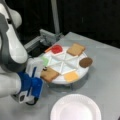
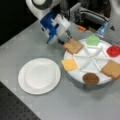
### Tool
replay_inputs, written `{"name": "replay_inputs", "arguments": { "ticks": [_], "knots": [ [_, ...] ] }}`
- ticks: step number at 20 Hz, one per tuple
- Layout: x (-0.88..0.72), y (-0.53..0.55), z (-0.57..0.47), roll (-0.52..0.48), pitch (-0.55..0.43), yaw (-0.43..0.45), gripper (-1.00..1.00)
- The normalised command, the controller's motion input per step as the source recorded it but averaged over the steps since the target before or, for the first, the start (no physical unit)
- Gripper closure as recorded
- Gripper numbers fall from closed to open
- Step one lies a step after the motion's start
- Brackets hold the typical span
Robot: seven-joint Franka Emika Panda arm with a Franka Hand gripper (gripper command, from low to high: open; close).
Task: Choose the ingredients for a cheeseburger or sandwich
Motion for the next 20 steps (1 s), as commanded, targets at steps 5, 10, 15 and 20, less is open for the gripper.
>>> {"name": "replay_inputs", "arguments": {
  "ticks": [5,10,15,20],
  "knots": [
    [0.24,-0.05,-0.12,0.357,-0.023,0.052,-1.00],
    [0.20,-0.09,-0.13,0.308,-0.021,0.031,-1.00],
    [0.19,-0.12,-0.12,0.272,-0.014,0.017,1.00],
    [0.19,-0.07,-0.11,0.251,-0.010,-0.018,1.00]
  ]
}}
